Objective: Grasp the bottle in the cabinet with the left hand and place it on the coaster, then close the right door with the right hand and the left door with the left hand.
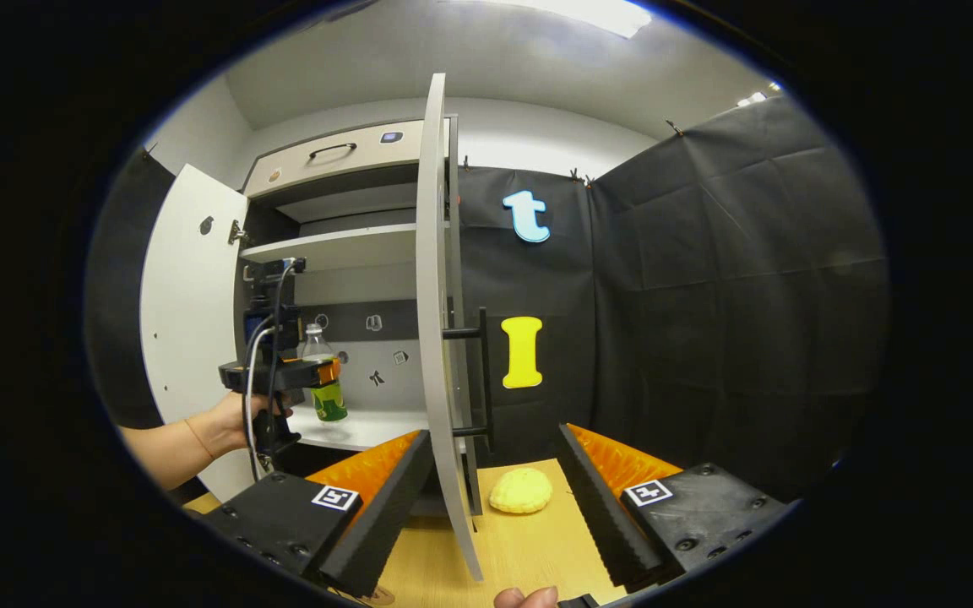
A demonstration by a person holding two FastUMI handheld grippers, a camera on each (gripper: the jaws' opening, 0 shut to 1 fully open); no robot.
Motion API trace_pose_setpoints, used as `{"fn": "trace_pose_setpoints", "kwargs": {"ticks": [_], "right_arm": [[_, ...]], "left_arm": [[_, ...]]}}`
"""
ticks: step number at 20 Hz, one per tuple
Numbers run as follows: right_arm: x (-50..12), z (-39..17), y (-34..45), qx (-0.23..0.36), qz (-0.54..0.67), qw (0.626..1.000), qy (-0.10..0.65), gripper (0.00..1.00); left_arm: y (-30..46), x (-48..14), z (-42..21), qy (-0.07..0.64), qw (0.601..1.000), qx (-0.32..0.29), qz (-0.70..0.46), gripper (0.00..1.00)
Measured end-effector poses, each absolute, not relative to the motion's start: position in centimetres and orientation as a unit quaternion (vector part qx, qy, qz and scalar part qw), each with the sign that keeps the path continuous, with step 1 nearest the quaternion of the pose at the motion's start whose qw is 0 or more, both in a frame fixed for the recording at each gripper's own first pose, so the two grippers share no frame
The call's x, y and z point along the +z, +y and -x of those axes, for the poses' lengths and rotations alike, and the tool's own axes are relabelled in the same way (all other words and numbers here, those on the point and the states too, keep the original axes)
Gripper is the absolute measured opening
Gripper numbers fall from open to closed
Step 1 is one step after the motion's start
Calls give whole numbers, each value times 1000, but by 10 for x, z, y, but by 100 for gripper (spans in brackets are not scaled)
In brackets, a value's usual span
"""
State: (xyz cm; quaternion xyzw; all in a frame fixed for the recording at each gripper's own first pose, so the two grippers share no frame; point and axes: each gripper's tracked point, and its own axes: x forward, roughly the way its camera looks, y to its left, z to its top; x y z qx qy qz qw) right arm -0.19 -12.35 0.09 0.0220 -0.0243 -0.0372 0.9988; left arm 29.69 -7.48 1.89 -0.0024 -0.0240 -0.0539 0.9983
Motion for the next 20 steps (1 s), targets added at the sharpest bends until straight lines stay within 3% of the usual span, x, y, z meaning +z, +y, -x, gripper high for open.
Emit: {"fn": "trace_pose_setpoints", "kwargs": {"ticks": [8, 20], "right_arm": [[-8, 13, -115, -27, -24, 999, -11, 99], [4, 27, -117, -58, 56, 995, -51, 98]], "left_arm": [[-63, -10, -186, -24, 997, -71, 5, 78], [-60, -149, -62, -10, 993, -111, 31, 78]]}}
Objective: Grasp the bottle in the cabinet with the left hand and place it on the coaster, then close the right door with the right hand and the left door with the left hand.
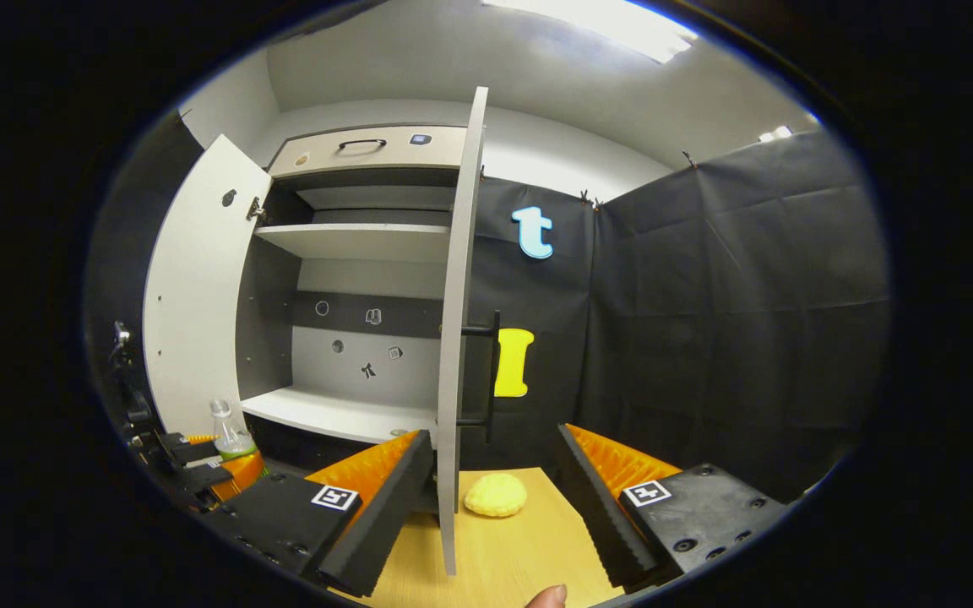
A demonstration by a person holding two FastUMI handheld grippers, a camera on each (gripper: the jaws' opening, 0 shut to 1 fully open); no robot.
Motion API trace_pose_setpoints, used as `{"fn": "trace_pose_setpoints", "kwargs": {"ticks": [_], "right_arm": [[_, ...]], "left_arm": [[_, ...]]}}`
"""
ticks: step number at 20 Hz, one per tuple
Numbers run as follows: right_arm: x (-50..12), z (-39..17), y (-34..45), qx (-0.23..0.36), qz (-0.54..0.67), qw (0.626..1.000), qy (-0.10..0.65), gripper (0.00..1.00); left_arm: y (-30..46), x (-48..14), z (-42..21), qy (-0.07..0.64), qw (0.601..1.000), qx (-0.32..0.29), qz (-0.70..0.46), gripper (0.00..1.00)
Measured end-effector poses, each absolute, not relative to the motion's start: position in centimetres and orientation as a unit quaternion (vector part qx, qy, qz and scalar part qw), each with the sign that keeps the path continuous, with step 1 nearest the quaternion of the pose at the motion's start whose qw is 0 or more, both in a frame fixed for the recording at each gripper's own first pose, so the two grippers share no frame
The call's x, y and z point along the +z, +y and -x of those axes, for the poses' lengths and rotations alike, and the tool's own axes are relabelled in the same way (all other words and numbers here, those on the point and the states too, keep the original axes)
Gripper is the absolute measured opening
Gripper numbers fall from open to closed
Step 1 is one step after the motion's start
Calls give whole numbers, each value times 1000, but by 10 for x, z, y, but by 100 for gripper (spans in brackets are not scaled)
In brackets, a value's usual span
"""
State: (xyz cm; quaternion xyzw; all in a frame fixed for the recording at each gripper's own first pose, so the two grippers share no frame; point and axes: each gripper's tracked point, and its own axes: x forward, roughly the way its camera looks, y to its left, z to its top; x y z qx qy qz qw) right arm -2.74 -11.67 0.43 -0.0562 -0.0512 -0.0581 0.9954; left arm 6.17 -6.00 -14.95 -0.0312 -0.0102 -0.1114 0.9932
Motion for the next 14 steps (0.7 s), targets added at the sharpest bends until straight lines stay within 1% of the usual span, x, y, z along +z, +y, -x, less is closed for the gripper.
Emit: {"fn": "trace_pose_setpoints", "kwargs": {"ticks": [4, 8, 14], "right_arm": [[13, 30, -104, -43, 57, 995, -65, 97], [19, 27, -105, -47, 43, 995, -73, 98], [25, 22, -111, -53, 54, 994, -72, 98]], "left_arm": [[-86, -200, -35, -5, 991, -133, 13, 78], [-109, -246, -17, 11, 986, -164, 23, 78], [-116, -300, -11, 22, 983, -182, 14, 79]]}}
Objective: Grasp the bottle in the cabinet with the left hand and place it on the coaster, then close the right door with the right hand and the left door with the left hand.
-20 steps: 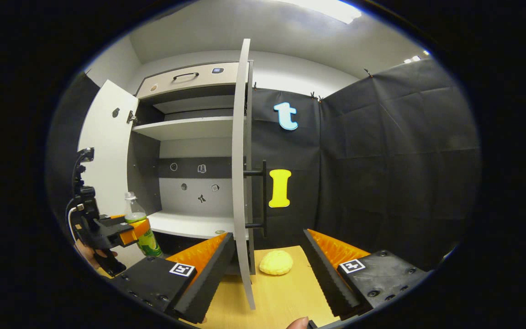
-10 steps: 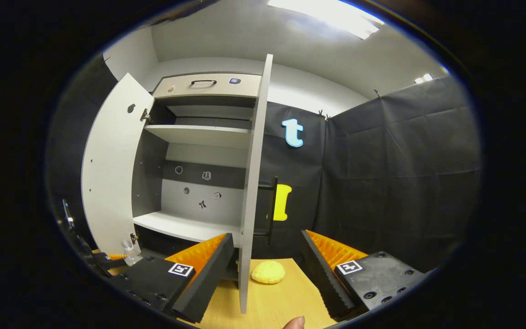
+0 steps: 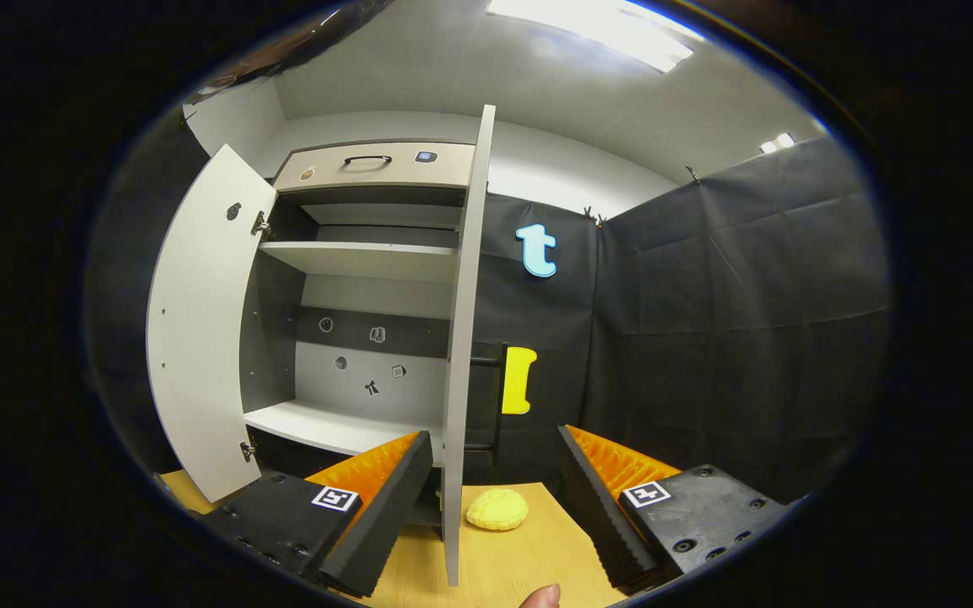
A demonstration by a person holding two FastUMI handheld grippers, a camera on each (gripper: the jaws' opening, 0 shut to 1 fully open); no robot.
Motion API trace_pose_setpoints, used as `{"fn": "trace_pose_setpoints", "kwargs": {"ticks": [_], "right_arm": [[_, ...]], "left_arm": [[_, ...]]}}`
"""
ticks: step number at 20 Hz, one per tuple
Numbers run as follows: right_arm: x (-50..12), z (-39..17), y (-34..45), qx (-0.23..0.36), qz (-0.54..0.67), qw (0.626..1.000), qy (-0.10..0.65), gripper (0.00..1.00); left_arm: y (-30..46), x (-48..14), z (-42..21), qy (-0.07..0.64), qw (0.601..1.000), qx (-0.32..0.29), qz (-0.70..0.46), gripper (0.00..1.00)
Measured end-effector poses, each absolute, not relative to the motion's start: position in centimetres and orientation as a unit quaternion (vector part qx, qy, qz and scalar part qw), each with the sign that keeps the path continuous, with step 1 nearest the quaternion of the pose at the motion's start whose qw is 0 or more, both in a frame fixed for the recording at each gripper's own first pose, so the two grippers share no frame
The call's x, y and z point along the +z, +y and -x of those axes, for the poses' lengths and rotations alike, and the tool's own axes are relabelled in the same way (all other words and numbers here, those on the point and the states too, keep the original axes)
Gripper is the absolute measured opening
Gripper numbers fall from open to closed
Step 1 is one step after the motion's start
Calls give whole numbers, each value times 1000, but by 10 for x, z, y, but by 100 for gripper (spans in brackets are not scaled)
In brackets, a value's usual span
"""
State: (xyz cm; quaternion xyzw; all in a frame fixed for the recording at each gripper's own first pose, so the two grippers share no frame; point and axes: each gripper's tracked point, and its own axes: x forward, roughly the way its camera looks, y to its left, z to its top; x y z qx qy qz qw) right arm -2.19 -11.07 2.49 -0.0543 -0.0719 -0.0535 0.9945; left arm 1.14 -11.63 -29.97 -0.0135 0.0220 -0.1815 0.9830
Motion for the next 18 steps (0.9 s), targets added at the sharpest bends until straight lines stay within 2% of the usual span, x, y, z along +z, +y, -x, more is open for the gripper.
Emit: {"fn": "trace_pose_setpoints", "kwargs": {"ticks": [4, 14, 15, 16, 18], "right_arm": [[24, 19, -110, -49, 60, 994, -71, 98], [14, 21, -109, -41, 69, 996, -50, 98], [15, 22, -108, -41, 70, 995, -50, 94], [15, 22, -108, -41, 69, 995, -51, 98], [15, 22, -106, -38, 69, 996, -52, 98]], "left_arm": [[-116, -328, 0, 34, 982, -183, 8, 79], [-111, -347, 0, 44, 983, -178, 9, 80], [-112, -351, 1, 48, 983, -178, 9, 80], [-112, -353, 2, 54, 982, -181, 9, 80], [-112, -355, 4, 57, 982, -182, 2, 81]]}}
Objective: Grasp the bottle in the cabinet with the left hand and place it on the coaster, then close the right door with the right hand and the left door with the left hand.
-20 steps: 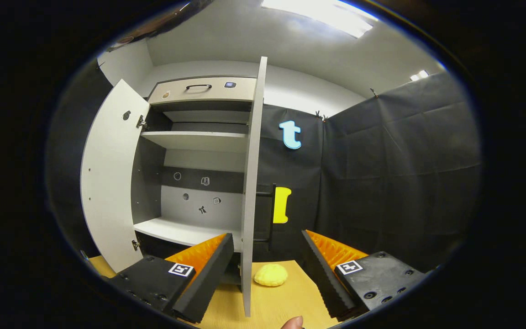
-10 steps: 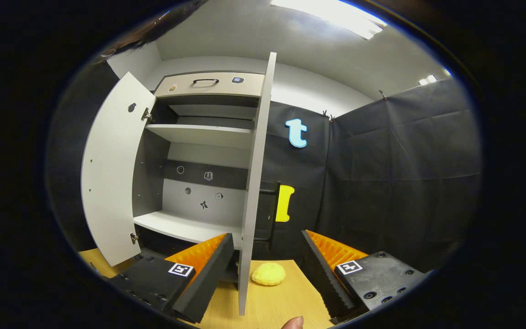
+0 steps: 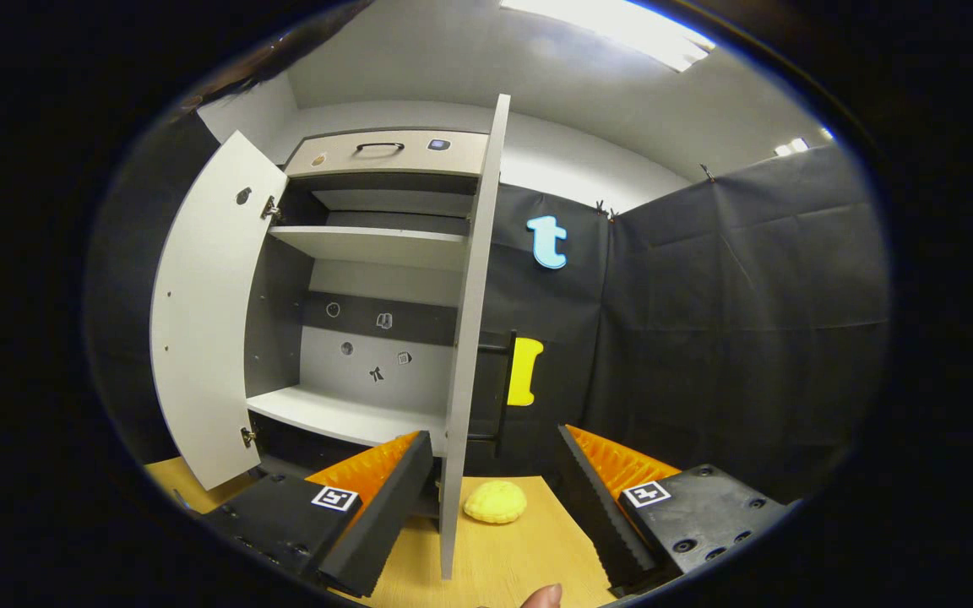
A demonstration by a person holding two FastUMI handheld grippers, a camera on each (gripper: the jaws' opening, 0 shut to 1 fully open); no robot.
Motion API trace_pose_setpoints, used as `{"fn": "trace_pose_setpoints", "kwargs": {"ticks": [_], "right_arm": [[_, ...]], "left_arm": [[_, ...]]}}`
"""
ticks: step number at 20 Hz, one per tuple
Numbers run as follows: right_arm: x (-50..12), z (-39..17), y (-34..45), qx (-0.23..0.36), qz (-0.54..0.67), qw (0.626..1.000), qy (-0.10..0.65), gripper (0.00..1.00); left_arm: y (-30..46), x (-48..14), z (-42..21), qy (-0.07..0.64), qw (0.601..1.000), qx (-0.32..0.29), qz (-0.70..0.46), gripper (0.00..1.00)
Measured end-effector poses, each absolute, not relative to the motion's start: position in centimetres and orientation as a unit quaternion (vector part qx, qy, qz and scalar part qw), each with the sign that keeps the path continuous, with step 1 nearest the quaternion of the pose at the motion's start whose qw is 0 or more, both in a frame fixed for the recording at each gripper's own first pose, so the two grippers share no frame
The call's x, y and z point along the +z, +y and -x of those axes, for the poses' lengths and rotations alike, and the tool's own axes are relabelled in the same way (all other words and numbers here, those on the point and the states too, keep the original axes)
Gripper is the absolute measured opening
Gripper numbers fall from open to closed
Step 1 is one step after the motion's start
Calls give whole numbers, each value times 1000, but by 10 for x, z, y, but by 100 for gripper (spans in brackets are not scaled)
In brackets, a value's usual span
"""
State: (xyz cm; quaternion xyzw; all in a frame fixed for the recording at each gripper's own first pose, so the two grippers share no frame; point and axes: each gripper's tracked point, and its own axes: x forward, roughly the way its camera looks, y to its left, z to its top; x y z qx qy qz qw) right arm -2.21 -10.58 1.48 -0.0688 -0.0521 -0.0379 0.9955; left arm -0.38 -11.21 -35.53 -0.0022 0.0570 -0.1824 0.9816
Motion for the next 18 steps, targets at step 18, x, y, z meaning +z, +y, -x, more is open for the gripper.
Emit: {"fn": "trace_pose_setpoints", "kwargs": {"ticks": [18], "right_arm": [[9, -7, -153, -66, 29, 997, -12, 97]], "left_arm": [[-60, -231, 56, 56, 992, -110, 27, 98]]}}
